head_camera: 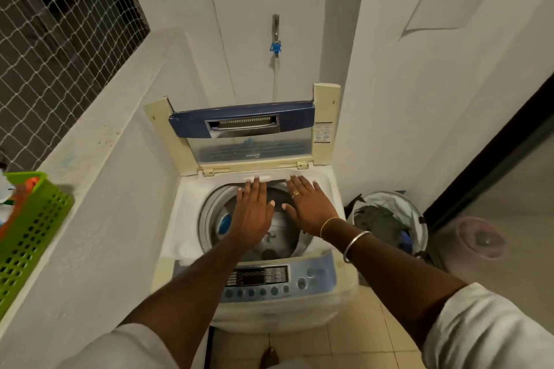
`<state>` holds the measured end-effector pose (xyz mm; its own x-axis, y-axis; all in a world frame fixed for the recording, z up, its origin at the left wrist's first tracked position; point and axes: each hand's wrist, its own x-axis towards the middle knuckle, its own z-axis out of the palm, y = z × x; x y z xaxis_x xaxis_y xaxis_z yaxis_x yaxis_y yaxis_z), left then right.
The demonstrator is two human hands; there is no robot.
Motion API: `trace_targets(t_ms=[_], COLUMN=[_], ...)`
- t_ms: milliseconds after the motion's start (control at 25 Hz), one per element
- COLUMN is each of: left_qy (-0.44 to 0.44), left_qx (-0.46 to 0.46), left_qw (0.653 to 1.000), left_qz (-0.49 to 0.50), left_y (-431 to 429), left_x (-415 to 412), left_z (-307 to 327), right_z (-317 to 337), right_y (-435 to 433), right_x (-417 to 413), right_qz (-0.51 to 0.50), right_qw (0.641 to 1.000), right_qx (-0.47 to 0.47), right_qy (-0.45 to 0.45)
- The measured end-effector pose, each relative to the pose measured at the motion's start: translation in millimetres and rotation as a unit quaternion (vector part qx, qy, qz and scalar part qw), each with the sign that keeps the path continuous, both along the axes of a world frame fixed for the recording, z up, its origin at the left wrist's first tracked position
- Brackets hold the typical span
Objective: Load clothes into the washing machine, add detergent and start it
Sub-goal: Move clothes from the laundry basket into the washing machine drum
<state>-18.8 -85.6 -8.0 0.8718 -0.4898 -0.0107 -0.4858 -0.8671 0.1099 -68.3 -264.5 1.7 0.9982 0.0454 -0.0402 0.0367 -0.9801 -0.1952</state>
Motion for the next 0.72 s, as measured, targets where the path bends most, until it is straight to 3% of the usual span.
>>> trace_targets(t_ms=[440,720], left_qy=[-0.011,0.06], left_qx=[-0.058,-0.129], left_qw=[0.998,0.987], left_qz=[-0.026,-0.075], left_y=[-206.1,-291.8], left_x=[-82.1,-72.4], left_z=[15.4,-7.4], right_z=[6.0,-13.2], right_y=[-181.3,-261.7], right_x=[-82.7,-79.2], right_qz=[-0.008,-0.061], right_qw=[1.0,0.997], right_qx=[-0.009,0.027], right_qy=[0.007,0.031])
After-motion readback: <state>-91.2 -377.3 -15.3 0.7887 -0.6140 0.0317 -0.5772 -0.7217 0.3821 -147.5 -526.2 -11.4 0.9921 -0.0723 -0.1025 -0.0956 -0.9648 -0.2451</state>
